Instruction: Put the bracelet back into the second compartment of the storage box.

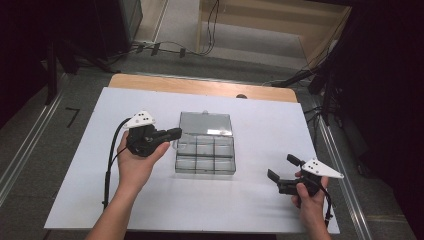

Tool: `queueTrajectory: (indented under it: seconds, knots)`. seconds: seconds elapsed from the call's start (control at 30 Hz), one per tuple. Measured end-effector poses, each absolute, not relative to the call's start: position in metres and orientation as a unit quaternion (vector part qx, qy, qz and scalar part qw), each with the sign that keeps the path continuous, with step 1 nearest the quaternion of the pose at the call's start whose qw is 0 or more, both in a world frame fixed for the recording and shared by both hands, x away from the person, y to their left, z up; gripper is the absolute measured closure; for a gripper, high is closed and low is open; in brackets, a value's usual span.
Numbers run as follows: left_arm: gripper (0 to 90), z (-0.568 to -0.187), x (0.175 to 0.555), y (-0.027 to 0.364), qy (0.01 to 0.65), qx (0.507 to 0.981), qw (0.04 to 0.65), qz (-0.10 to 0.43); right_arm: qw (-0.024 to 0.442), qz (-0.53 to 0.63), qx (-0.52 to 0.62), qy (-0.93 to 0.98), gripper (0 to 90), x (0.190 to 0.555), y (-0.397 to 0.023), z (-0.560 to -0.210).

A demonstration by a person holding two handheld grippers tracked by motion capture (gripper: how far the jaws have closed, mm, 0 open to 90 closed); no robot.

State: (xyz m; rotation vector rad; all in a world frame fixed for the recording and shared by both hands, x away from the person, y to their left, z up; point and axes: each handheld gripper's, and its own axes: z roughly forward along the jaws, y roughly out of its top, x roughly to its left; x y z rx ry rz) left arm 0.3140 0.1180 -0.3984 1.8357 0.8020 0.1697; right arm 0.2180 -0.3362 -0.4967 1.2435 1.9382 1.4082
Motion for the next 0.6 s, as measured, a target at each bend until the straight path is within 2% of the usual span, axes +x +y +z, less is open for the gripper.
queueTrajectory:
  seconds: [0.6]
  knots:
    - [87.0,-0.407,0.322,0.099,0.332,0.775,0.535,0.057,0.219,0.508,0.453,0.699,0.0,0.218,-0.338,-0.497]
